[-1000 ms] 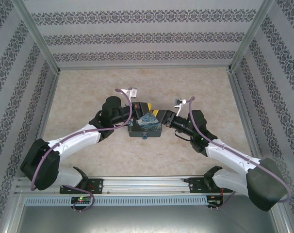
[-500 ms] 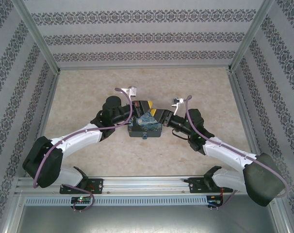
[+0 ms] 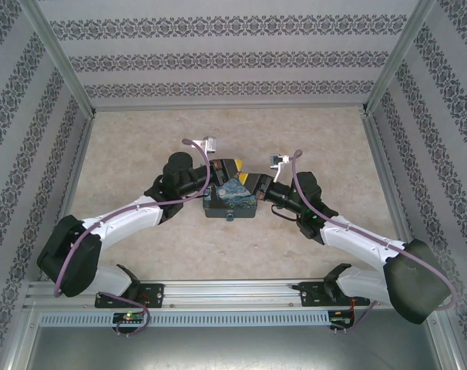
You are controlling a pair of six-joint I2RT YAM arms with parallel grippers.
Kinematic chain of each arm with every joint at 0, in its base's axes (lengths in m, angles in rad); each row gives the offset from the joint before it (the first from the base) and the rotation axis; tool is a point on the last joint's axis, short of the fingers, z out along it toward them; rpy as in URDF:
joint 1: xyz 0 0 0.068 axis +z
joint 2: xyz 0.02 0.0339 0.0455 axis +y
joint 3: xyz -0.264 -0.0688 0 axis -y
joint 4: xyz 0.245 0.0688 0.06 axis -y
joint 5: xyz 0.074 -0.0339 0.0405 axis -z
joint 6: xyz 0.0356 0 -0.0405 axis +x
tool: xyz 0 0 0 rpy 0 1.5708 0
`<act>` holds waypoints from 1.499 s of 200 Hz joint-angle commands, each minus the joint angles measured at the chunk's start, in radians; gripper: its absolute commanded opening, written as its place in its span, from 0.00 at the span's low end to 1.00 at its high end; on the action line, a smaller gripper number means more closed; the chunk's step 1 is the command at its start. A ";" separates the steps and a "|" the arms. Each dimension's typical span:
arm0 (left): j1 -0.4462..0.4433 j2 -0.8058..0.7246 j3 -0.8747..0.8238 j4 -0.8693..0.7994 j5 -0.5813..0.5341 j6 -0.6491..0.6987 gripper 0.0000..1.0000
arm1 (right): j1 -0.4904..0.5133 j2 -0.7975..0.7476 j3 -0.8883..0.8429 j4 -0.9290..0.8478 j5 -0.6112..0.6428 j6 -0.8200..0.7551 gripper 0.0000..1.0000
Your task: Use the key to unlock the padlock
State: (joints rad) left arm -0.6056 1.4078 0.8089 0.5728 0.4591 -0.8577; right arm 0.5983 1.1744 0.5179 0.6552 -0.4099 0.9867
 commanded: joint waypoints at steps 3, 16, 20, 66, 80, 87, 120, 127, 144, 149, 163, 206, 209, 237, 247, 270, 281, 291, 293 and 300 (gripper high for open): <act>0.010 0.008 0.011 -0.038 -0.036 -0.051 0.09 | 0.002 -0.010 0.026 0.002 -0.004 -0.031 0.00; 0.017 -0.008 0.029 -0.137 -0.085 -0.091 0.33 | -0.001 -0.021 0.027 -0.041 0.011 -0.053 0.00; 0.022 -0.013 0.035 -0.169 -0.098 -0.105 0.42 | -0.002 -0.024 0.027 -0.052 0.014 -0.060 0.00; 0.077 -0.048 0.104 -0.430 -0.075 -0.286 0.75 | -0.006 -0.051 0.039 -0.199 0.077 -0.186 0.00; 0.082 -0.053 0.132 -0.499 -0.064 -0.310 0.80 | -0.001 -0.048 0.045 -0.224 0.100 -0.222 0.00; 0.082 -0.057 0.155 -0.559 -0.066 -0.322 0.83 | 0.004 -0.047 0.051 -0.240 0.114 -0.244 0.00; 0.084 -0.054 0.246 -0.789 -0.068 -0.339 0.84 | 0.074 -0.042 0.105 -0.359 0.221 -0.392 0.00; 0.083 -0.052 0.255 -0.819 -0.062 -0.347 0.84 | 0.090 -0.039 0.117 -0.384 0.244 -0.425 0.00; 0.083 -0.042 0.268 -0.848 -0.031 -0.380 0.83 | 0.125 -0.026 0.146 -0.438 0.291 -0.494 0.00; 0.083 -0.037 0.268 -0.845 -0.016 -0.393 0.82 | 0.134 -0.023 0.155 -0.452 0.303 -0.509 0.00; 0.083 -0.017 0.271 -0.841 0.024 -0.419 0.80 | 0.165 -0.012 0.181 -0.498 0.351 -0.562 0.00; 0.082 0.022 0.254 -0.802 0.063 -0.480 0.68 | 0.270 0.040 0.275 -0.621 0.501 -0.701 0.00; 0.081 0.022 0.253 -0.802 0.063 -0.481 0.67 | 0.275 0.044 0.280 -0.628 0.508 -0.708 0.00; 0.080 0.021 0.248 -0.801 0.058 -0.487 0.55 | 0.311 0.068 0.304 -0.649 0.567 -0.740 0.00; 0.080 0.022 0.244 -0.799 0.057 -0.491 0.51 | 0.317 0.075 0.308 -0.648 0.572 -0.742 0.00; 0.080 0.024 0.234 -0.793 0.056 -0.500 0.42 | 0.333 0.089 0.323 -0.654 0.595 -0.756 0.00; 0.081 0.027 0.232 -0.795 0.058 -0.499 0.39 | 0.343 0.095 0.333 -0.660 0.610 -0.767 0.00; 0.080 0.029 0.229 -0.796 0.057 -0.498 0.37 | 0.352 0.099 0.340 -0.668 0.624 -0.777 0.00; 0.081 0.029 0.229 -0.797 0.056 -0.498 0.37 | 0.353 0.100 0.342 -0.670 0.627 -0.780 0.00; 0.081 0.030 0.228 -0.797 0.057 -0.498 0.36 | 0.358 0.103 0.346 -0.676 0.640 -0.787 0.00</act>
State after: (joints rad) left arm -0.5282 1.4281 1.0531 -0.2119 0.5022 -1.3415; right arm 0.9337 1.2675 0.8204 0.0048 0.1574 0.2497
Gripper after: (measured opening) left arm 0.373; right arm 0.059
